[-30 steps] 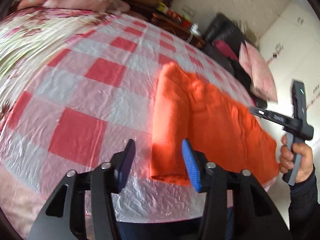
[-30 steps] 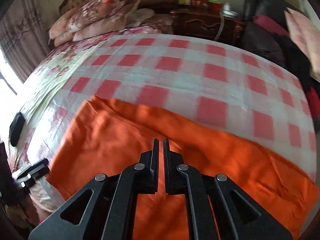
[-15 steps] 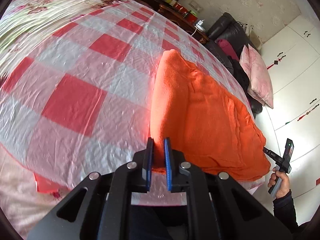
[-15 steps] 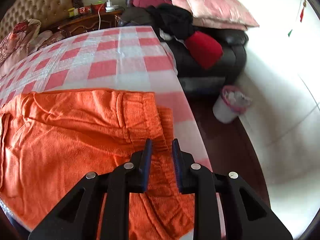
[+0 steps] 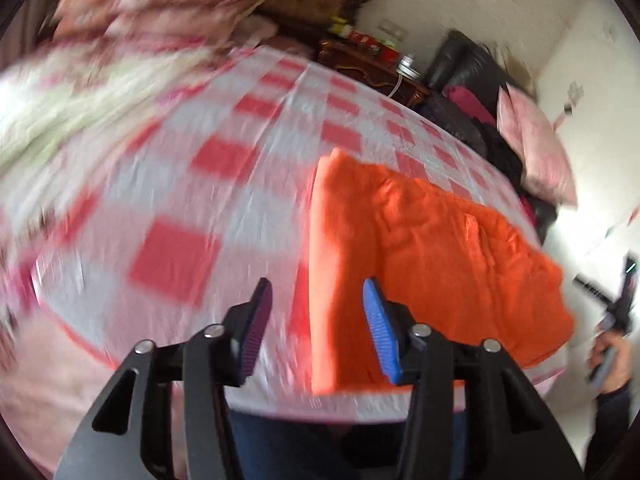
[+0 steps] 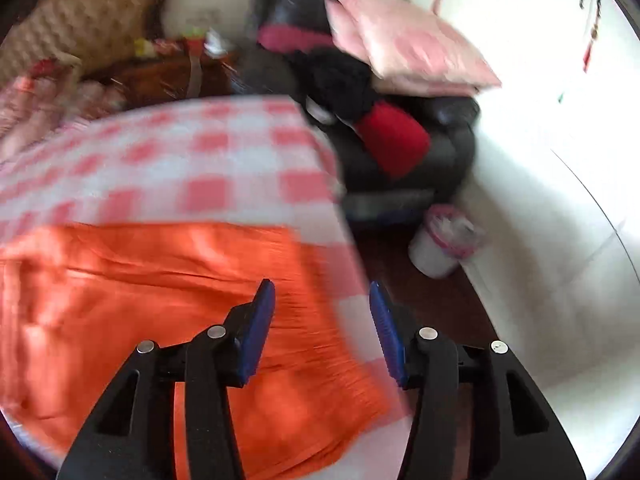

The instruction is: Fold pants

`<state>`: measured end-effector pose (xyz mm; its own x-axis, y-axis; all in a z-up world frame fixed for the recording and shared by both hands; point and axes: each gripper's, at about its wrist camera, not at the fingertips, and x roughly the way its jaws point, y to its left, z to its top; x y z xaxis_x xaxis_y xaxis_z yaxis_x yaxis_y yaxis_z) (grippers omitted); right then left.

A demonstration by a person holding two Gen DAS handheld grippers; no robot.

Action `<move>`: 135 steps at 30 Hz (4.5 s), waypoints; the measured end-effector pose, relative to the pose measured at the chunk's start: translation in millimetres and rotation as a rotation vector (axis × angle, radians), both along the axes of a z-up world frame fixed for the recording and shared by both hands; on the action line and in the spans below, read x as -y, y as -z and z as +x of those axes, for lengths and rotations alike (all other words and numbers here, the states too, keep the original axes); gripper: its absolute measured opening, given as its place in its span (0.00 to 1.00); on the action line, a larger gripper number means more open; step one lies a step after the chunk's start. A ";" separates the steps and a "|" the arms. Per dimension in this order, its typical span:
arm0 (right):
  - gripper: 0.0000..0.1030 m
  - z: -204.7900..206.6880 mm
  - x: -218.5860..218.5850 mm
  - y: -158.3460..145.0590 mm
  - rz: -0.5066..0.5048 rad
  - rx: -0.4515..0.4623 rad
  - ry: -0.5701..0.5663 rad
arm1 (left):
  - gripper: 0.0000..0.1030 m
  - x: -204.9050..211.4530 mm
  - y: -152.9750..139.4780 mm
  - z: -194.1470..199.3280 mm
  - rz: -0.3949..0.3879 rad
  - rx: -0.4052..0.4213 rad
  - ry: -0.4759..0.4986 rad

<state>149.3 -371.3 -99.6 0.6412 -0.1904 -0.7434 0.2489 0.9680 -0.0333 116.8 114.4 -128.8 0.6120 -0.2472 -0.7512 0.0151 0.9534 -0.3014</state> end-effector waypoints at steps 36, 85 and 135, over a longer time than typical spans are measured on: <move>0.78 25.5 -261.7 78.2 0.037 -0.243 -0.424 | 0.89 8.7 37.3 -1.9 0.162 -0.106 -0.082; 0.42 8.7 -302.9 75.2 -0.082 -0.175 -0.519 | 0.53 -38.4 74.2 -22.1 -0.745 -0.220 -0.033; 0.06 137.3 -332.7 19.6 0.332 -0.436 -0.729 | 0.53 114.1 -33.9 -43.2 0.212 0.185 0.108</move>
<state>286.7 -38.6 -119.3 0.1676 0.4190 -0.8924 -0.3973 0.8571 0.3279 73.6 0.3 -94.9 0.7221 -0.1680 -0.6711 0.1564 0.9846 -0.0781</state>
